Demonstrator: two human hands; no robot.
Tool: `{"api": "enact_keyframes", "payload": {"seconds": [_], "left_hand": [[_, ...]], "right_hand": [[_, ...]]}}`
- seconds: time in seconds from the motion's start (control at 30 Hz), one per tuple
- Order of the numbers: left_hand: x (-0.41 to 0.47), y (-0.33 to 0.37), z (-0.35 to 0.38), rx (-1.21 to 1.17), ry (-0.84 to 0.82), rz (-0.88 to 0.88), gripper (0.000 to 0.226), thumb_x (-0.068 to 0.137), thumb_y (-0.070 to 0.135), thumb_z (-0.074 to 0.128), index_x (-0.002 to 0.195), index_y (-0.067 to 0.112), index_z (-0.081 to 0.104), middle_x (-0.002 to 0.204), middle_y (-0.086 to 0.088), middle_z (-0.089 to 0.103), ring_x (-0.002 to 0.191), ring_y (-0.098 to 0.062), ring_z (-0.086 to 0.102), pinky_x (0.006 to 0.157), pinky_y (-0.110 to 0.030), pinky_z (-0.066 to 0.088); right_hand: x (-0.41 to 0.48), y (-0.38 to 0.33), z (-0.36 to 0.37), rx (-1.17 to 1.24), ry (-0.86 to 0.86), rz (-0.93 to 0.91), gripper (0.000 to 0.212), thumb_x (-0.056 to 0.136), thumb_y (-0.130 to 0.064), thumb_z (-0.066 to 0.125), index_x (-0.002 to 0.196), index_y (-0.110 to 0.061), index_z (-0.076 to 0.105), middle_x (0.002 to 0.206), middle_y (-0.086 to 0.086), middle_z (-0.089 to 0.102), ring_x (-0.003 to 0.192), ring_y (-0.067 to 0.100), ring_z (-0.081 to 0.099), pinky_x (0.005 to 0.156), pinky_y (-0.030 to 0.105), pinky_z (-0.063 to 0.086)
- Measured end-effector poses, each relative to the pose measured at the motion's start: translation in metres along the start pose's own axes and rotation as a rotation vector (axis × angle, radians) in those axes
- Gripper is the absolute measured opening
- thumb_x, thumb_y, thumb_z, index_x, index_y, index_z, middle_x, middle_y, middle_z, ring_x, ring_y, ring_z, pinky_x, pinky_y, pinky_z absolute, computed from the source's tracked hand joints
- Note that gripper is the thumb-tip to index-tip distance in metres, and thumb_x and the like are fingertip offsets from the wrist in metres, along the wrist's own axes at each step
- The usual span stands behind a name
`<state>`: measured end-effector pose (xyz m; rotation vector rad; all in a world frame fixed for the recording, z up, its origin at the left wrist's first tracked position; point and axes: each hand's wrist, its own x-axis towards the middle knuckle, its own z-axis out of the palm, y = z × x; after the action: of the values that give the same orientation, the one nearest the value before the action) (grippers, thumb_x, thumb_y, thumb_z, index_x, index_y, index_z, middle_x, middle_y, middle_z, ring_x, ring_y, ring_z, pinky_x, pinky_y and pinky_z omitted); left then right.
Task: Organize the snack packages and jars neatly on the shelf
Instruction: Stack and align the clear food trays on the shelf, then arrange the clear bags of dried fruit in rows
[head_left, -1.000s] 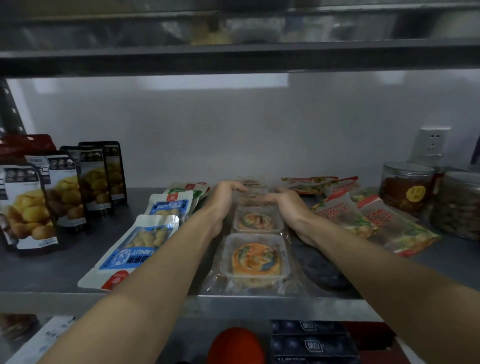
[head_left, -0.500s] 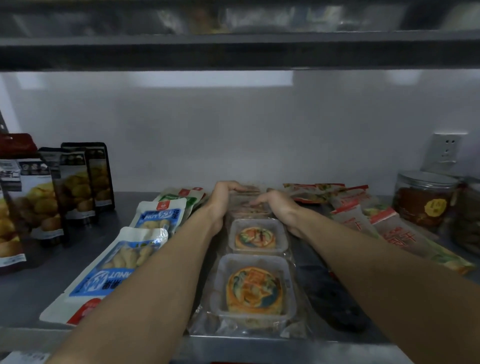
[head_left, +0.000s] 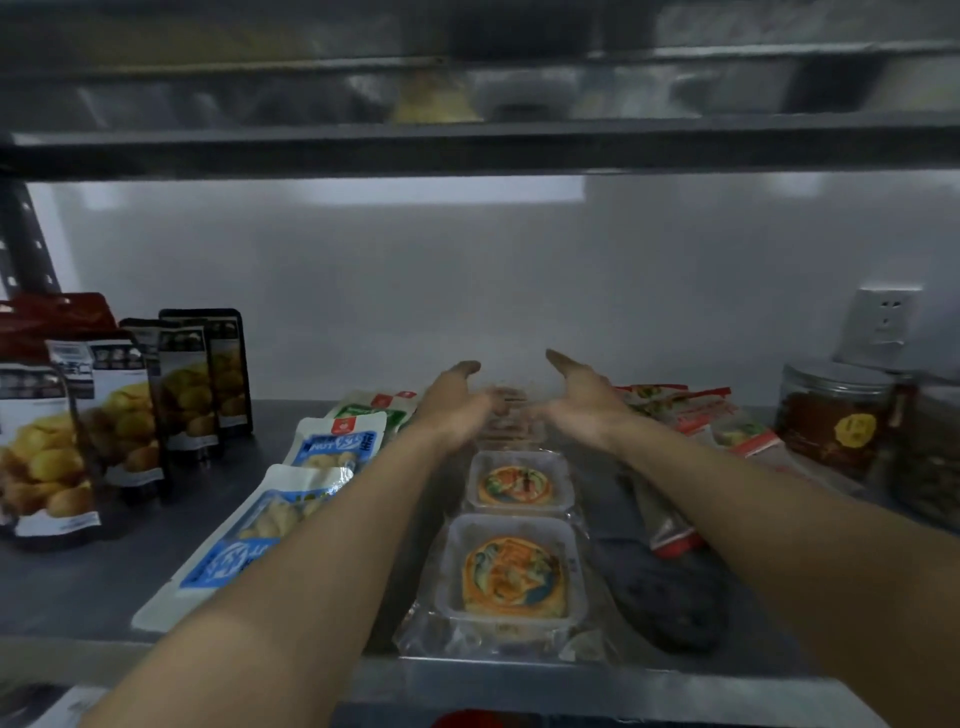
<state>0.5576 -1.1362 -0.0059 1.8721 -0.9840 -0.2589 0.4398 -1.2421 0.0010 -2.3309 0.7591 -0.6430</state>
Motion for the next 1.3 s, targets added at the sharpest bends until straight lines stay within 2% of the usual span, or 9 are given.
{"api": "enact_keyframes", "payload": {"seconds": [0.13,0.2,0.3,0.6,0.87,1.03,1.13,1.2,1.3], "left_hand": [[-0.017,0.007,-0.020,0.438,0.068,0.316,0.083,0.079,0.041,0.071,0.149,0.025,0.029,0.157,-0.001,0.026,0.142,-0.022,0.026,0.113,-0.035,0.027],[-0.032,0.009,-0.027,0.562,0.061,0.442,0.086,0.078,0.048,0.069,0.150,0.028,0.026,0.158,-0.001,0.021,0.143,-0.022,0.021,0.114,-0.039,0.026],[-0.054,0.012,-0.032,0.622,0.042,0.536,0.089,0.077,0.050,0.069,0.150,0.031,0.023,0.159,-0.001,0.019,0.144,-0.021,0.019,0.115,-0.041,0.026],[-0.085,0.043,-0.025,0.659,-0.017,0.642,0.087,0.078,0.043,0.069,0.150,0.033,0.022,0.160,0.002,0.017,0.145,-0.020,0.018,0.114,-0.040,0.025],[-0.073,0.083,0.010,0.693,-0.129,0.588,0.071,0.087,0.045,0.061,0.149,0.030,0.028,0.156,0.000,0.027,0.141,-0.022,0.028,0.113,-0.041,0.029],[-0.047,0.105,0.042,0.687,-0.181,0.484,0.064,0.088,0.047,0.059,0.145,0.028,0.036,0.151,-0.002,0.036,0.137,-0.024,0.035,0.110,-0.038,0.032],[-0.035,0.113,0.062,0.663,-0.217,0.417,0.060,0.089,0.049,0.059,0.142,0.028,0.041,0.148,0.000,0.042,0.131,-0.022,0.043,0.101,-0.031,0.035],[-0.029,0.114,0.075,0.653,-0.284,0.372,0.057,0.088,0.051,0.058,0.140,0.031,0.044,0.143,0.001,0.047,0.126,-0.020,0.048,0.096,-0.028,0.037],[-0.027,0.112,0.091,0.646,-0.474,0.346,0.060,0.087,0.057,0.057,0.141,0.034,0.043,0.143,0.008,0.048,0.127,-0.015,0.046,0.100,-0.025,0.036]], "right_hand": [[-0.028,-0.006,-0.028,-0.395,0.080,-0.193,0.100,0.080,-0.062,0.064,0.155,-0.022,0.012,0.161,0.000,0.019,0.146,0.021,0.022,0.117,0.038,0.025],[-0.046,-0.008,-0.036,-0.472,0.105,-0.225,0.102,0.079,-0.066,0.061,0.155,-0.023,0.009,0.162,0.001,0.017,0.147,0.021,0.020,0.118,0.039,0.024],[-0.073,-0.011,-0.044,-0.548,0.095,-0.246,0.104,0.079,-0.067,0.061,0.155,-0.022,0.007,0.162,0.005,0.016,0.147,0.022,0.019,0.118,0.039,0.023],[-0.131,-0.015,-0.082,-0.686,0.152,-0.191,0.097,0.083,-0.063,0.060,0.156,-0.021,0.010,0.162,0.003,0.017,0.147,0.023,0.019,0.117,0.037,0.021],[-0.114,0.018,-0.134,-0.636,0.062,-0.077,0.091,0.085,-0.058,0.061,0.155,-0.024,0.014,0.156,0.005,0.032,0.139,0.028,0.033,0.111,0.040,0.034],[-0.073,0.040,-0.152,-0.625,-0.082,-0.014,0.082,0.090,-0.053,0.058,0.154,-0.020,0.020,0.155,0.006,0.031,0.139,0.028,0.034,0.110,0.034,0.033],[-0.047,0.054,-0.155,-0.639,-0.124,0.028,0.078,0.090,-0.053,0.057,0.152,-0.017,0.027,0.156,0.006,0.030,0.139,0.028,0.034,0.110,0.033,0.032],[-0.033,0.064,-0.155,-0.645,-0.143,0.079,0.077,0.090,-0.051,0.058,0.151,-0.015,0.029,0.156,0.006,0.030,0.139,0.028,0.034,0.110,0.032,0.032],[-0.023,0.076,-0.153,-0.623,-0.183,0.150,0.073,0.090,-0.046,0.062,0.148,-0.009,0.036,0.151,0.009,0.039,0.134,0.028,0.041,0.104,0.031,0.038]]}}
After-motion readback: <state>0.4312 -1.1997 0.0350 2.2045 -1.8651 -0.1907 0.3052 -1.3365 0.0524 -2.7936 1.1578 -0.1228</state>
